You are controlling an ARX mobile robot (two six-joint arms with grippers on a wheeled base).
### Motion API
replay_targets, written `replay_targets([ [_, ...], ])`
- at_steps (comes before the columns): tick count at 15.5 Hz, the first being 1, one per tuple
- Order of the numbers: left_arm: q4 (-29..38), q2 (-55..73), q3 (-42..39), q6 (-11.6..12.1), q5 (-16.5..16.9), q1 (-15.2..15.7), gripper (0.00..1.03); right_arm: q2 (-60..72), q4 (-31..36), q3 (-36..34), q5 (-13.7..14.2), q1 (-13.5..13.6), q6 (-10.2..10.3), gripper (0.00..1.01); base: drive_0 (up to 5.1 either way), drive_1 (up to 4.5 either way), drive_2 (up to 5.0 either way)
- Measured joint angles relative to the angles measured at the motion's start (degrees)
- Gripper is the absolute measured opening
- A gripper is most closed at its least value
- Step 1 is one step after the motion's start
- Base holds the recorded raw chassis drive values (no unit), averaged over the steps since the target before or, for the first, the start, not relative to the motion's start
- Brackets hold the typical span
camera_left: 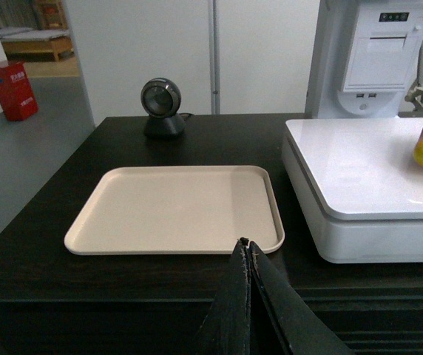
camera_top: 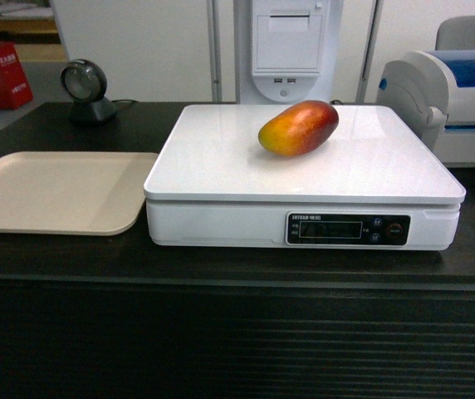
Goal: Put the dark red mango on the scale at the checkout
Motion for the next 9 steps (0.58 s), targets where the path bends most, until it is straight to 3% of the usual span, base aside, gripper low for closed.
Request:
replay_targets([
  [3, -4.0, -5.9, -1.3, 0.0, 0.0, 0.0, 0.02, 0.0, 0.0, 0.0, 0.0, 0.0, 0.0, 0.98, 0.0, 0.0, 0.0],
  [4, -2.4, -6.9, -2.5, 0.0, 0.0, 0.0, 0.02, 0.0, 0.0, 0.0, 0.0, 0.0, 0.0, 0.98, 0.0, 0.0, 0.0],
  [9, -10.3, -14.7, -3.3, 0.0, 0.0, 0.0, 0.02, 0.0, 0.0, 0.0, 0.0, 0.0, 0.0, 0.98, 0.0, 0.0, 0.0],
])
